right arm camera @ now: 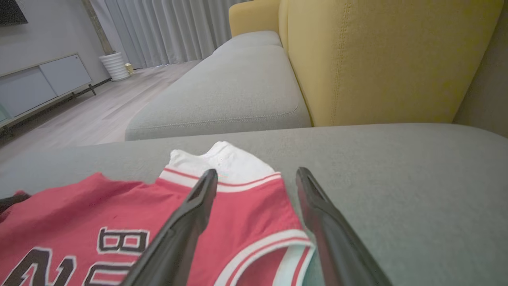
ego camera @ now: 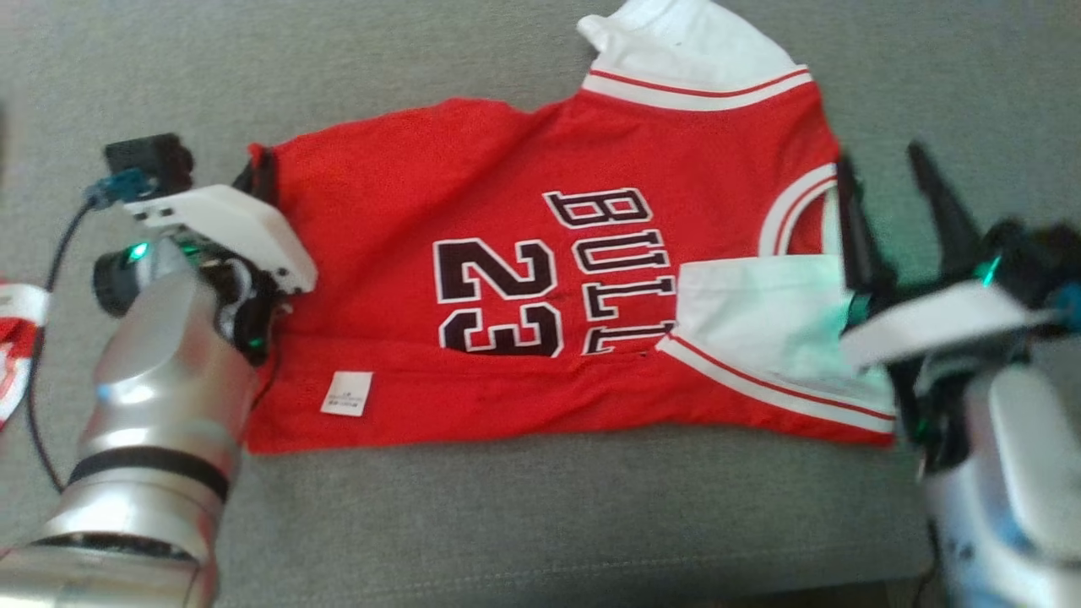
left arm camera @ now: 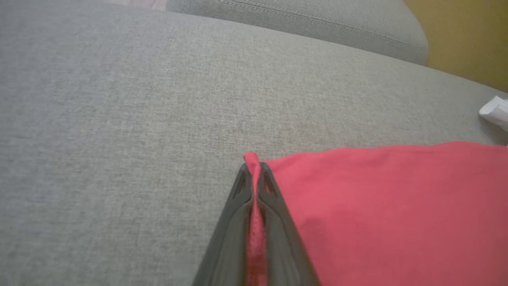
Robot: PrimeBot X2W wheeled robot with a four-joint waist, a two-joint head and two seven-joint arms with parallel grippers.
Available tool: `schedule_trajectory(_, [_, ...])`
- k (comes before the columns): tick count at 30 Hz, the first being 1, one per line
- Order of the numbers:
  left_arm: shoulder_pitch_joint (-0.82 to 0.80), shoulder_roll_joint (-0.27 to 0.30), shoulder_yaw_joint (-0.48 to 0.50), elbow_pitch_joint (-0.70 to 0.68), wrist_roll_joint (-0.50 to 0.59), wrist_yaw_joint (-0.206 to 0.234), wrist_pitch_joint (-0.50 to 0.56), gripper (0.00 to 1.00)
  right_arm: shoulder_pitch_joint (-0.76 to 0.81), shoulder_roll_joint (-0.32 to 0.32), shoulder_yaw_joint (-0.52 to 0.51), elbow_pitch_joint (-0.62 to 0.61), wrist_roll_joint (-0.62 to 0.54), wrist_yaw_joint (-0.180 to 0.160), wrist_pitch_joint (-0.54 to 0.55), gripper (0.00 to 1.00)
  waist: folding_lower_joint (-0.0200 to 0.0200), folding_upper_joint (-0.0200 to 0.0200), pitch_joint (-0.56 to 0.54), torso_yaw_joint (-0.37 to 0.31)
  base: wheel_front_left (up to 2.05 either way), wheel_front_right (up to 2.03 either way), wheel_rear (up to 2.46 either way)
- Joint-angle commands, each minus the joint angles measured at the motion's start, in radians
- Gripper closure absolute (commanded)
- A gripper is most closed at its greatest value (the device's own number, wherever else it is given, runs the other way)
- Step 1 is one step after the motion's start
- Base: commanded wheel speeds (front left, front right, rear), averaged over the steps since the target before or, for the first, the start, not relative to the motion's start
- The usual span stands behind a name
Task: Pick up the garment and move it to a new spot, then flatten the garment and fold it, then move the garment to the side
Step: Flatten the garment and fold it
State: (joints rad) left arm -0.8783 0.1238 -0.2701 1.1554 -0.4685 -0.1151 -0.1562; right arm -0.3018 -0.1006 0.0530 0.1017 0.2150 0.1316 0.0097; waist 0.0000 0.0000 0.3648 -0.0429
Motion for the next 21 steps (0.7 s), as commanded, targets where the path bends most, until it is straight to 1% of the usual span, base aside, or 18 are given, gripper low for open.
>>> schedule_trajectory(1, [-0.049,0.019,0.01,-0.015,0.01,-0.004,-0.017,1.0,-0.073,-0.02,0.02,-0.003,0.011,-0.001,0.006,0.0,0.0,0.0,0.012,0.025,0.0,0.0,0.0])
schedule_trajectory(5, [-0.096,-0.021,-0.022,-0.014,0.016,-0.009,-0.045,1.0,-0.235,-0.06,0.026,0.141,0.041,-0.001,0.027,0.0,0.0,0.0,0.043,0.083,0.0,0.0,0.0])
schedule_trajectory(10, [-0.152,-0.061,-0.069,-0.024,0.012,-0.014,-0.068,1.0,-0.446,-0.104,0.058,0.364,0.052,-0.001,0.058,0.0,0.0,0.0,0.089,0.155,0.0,0.0,0.0])
schedule_trajectory(11, [-0.152,-0.061,-0.069,-0.024,0.012,-0.014,-0.068,1.0,-0.446,-0.104,0.058,0.364,0.052,-0.001,0.058,0.0,0.0,0.0,0.089,0.155,0.0,0.0,0.0])
schedule_trajectory(12, [-0.168,-0.068,-0.089,-0.03,0.003,-0.014,-0.074,1.0,-0.517,-0.116,0.074,0.459,0.054,-0.001,0.075,0.0,0.0,0.0,0.104,0.178,0.0,0.0,0.0])
schedule_trajectory(15, [-0.181,-0.072,-0.129,-0.049,-0.022,-0.015,-0.081,1.0,-0.609,-0.131,0.097,0.6,0.043,-0.001,0.096,0.0,0.0,0.0,0.127,0.203,0.0,0.0,0.0])
schedule_trajectory(16, [-0.181,-0.072,-0.129,-0.049,-0.022,-0.015,-0.081,1.0,-0.609,-0.131,0.097,0.6,0.043,-0.001,0.096,0.0,0.0,0.0,0.127,0.203,0.0,0.0,0.0])
schedule_trajectory(17, [-0.177,-0.073,-0.173,-0.084,-0.062,-0.015,-0.083,1.0,-0.659,-0.132,0.112,0.683,0.036,-0.001,0.104,0.0,0.0,0.0,0.139,0.211,0.0,0.0,0.0])
schedule_trajectory(18, [-0.175,-0.073,-0.193,-0.097,-0.082,-0.015,-0.083,1.0,-0.68,-0.134,0.12,0.723,0.03,-0.001,0.111,0.0,0.0,0.0,0.144,0.215,0.0,0.0,0.0])
schedule_trajectory(20, [-0.174,-0.073,-0.228,-0.111,-0.111,-0.015,-0.085,1.0,-0.719,-0.132,0.134,0.787,0.026,-0.001,0.112,0.0,0.0,0.0,0.151,0.22,0.0,0.0,0.0])
schedule_trajectory(21, [-0.174,-0.073,-0.228,-0.111,-0.111,-0.015,-0.085,1.0,-0.719,-0.132,0.134,0.787,0.026,-0.001,0.112,0.0,0.0,0.0,0.151,0.22,0.0,0.0,0.0])
